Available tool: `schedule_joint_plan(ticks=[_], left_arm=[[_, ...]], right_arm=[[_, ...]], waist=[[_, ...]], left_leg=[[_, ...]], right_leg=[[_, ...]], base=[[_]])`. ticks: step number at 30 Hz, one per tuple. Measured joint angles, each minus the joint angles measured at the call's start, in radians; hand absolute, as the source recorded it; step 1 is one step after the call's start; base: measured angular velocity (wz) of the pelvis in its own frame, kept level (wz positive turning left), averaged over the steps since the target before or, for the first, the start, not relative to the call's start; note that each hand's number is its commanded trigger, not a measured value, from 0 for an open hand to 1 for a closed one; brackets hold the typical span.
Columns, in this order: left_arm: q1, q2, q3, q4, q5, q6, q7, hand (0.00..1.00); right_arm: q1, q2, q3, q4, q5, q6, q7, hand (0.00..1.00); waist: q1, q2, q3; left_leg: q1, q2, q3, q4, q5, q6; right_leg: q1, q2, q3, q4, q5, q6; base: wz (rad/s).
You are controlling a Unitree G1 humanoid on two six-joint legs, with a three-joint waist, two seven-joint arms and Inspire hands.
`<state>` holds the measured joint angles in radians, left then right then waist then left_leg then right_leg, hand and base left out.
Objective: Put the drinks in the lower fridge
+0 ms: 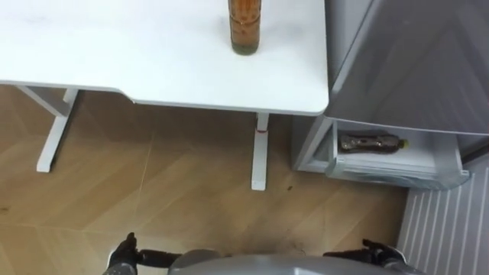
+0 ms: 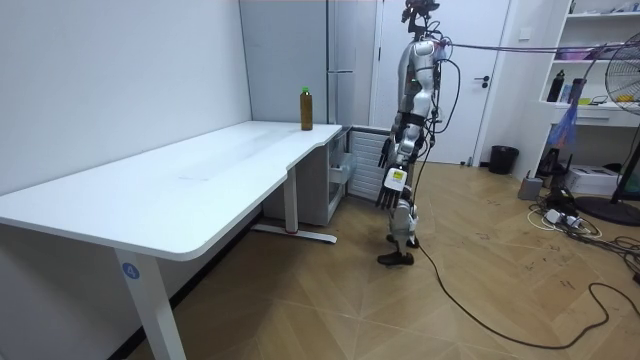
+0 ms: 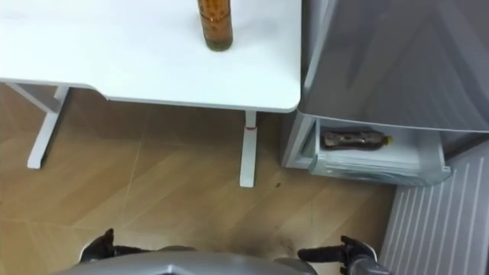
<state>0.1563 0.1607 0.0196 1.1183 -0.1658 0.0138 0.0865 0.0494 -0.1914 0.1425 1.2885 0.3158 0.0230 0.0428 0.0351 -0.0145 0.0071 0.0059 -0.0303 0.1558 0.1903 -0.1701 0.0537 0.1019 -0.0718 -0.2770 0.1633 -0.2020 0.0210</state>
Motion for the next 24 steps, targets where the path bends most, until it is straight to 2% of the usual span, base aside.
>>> schedule_joint_plan(ticks=[3,5,8,10,13,15,20,24], left_arm=[[0.020,-0.005,0.034,0.003,-0.042,0.002,0.024,0.00],[0.034,-0.015,0.070,0.004,-0.103,0.003,0.055,0.00],[0.054,-0.029,0.163,0.007,-0.199,0.009,0.106,0.00],[0.059,-0.033,0.246,-0.001,-0.247,0.012,0.164,0.00],[0.055,-0.032,0.301,-0.050,-0.325,0.015,0.266,0.00],[0.054,-0.031,0.325,-0.080,-0.326,0.010,0.323,0.00],[0.060,-0.032,0.358,-0.299,-0.330,0.002,0.474,0.00],[0.045,-0.031,0.356,-0.466,-0.227,-0.050,0.567,0.00]], right_arm=[[0.021,0.000,-0.011,0.000,0.012,0.001,0.004,0.00],[0.023,0.001,-0.034,0.012,0.011,0.003,0.004,0.00],[0.029,0.008,-0.081,0.017,0.011,0.021,0.004,0.00],[0.040,0.007,-0.088,0.010,0.006,0.022,0.002,0.00],[0.044,0.003,-0.088,0.002,-0.014,0.028,0.000,0.00],[0.042,0.003,-0.089,0.002,-0.032,0.038,-0.001,0.00],[0.049,0.003,-0.121,-0.019,-0.089,0.043,-0.001,0.00],[0.054,0.002,-0.126,-0.024,-0.125,0.039,0.004,0.00]], waist=[[0.001,0.001,0.0009],[-0.001,0.002,-0.0014],[0.002,0.003,-0.0015],[0.007,0.003,-0.0019],[0.025,0.003,-0.0012],[0.028,0.001,-0.0018],[0.028,0.000,-0.0047],[0.025,-0.001,-0.0082]], left_leg=[[0.026,0.000,-0.004,-0.001,-0.008,-0.002],[0.034,-0.001,-0.006,-0.001,-0.012,-0.002],[0.043,-0.001,-0.010,-0.001,-0.014,-0.003],[0.046,-0.002,-0.024,-0.001,-0.014,-0.005],[0.058,-0.002,-0.024,-0.004,-0.016,-0.006],[0.066,-0.002,-0.024,-0.005,-0.018,-0.007],[0.059,-0.001,-0.026,0.001,-0.018,-0.007],[0.059,-0.002,-0.028,-0.001,-0.017,-0.007]], right_leg=[[0.026,0.002,0.000,-0.014,-0.003,0.001],[0.031,0.001,0.003,-0.013,-0.007,0.001],[0.042,0.003,0.011,-0.012,-0.007,0.001],[0.043,0.006,0.017,-0.012,-0.007,0.000],[0.053,0.007,0.020,-0.011,-0.007,0.000],[0.059,0.009,0.030,-0.010,-0.008,-0.001],[0.054,0.009,0.028,-0.010,-0.008,-0.001],[0.054,0.010,0.030,-0.008,-0.008,-0.002]], base=[[-0.02],[-0.09],[-0.03],[-0.06],[-0.02],[-0.06],[0.01],[0.00]])
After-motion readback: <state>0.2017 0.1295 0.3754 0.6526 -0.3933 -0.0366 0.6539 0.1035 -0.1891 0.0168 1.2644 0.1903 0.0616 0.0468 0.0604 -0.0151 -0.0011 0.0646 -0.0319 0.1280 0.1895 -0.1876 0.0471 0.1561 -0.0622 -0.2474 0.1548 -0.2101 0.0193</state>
